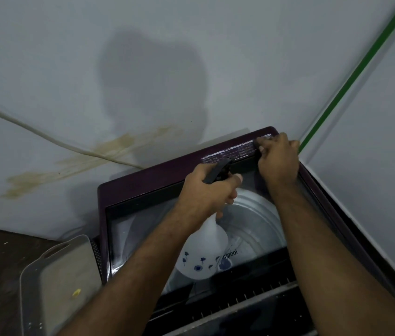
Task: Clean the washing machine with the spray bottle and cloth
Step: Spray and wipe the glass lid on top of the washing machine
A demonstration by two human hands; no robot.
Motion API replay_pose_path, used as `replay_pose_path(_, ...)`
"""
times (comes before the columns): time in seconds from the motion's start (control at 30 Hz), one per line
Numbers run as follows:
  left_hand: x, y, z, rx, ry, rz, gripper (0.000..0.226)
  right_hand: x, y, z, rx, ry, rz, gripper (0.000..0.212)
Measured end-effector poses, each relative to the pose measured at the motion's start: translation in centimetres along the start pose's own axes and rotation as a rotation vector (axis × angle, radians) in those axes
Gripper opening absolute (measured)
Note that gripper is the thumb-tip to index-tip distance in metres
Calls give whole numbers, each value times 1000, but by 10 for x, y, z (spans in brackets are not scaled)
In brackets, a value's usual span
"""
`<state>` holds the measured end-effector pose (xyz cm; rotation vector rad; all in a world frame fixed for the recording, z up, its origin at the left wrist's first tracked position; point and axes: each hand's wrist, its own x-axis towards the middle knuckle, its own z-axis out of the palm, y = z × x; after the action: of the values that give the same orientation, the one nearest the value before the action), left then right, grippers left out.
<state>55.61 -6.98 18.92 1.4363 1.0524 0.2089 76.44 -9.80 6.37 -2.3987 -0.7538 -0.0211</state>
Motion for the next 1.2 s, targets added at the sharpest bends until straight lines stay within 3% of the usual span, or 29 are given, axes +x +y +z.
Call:
replay_pose_path(0.07,2,0,3,-1,7,16,26,1,-13,8,79,-31,52,28)
replay_pose_path(0.17,4,-1,9,-23,-2,27,30,-18,-5,5,-26,-183,-291,32)
replay_pose_path(0.23,8,0,12,-27,-17,16,30,-16,19,-10,-61,-149,-395,32)
replay_pose_path(0.33,16,4,13,-3,-30,-6,20,10,34,-21,5,-47,-148,30)
replay_pose_path(0.43,24,8,14,8,-54,-27,36,38,14,-3,61,-54,1,31)
replay_pose_path(0.57,25,10,14,7,-51,-12,33,22,-27,23,105,-289,-260,31)
replay_pose_path(0.67,23,3,2,1,-58,-6,31,16,-19,18,102,-379,-364,30)
replay_pose_path(0.77,19,-7,-20,14,-66,-4,24,26,-20,15,7,-292,-199,29)
replay_pose_path(0.87,11,-21,-45,-12,-86,1,20,-2,-68,32,-71,-132,-47,31)
replay_pose_path(0.97,1,-37,-78,-67,-76,-8,23,-57,-116,52,78,-255,-240,30)
replay_pose_path(1.03,-8,-49,-101,-75,-72,-17,23,-82,-118,57,82,-398,-386,33)
replay_pose_path(1.1,-17,-60,-124,-73,-68,-25,24,-90,-106,51,44,-398,-420,33)
replay_pose_path(1.2,-23,-76,-155,-61,-18,-23,29,-90,-99,50,1,-141,-121,31)
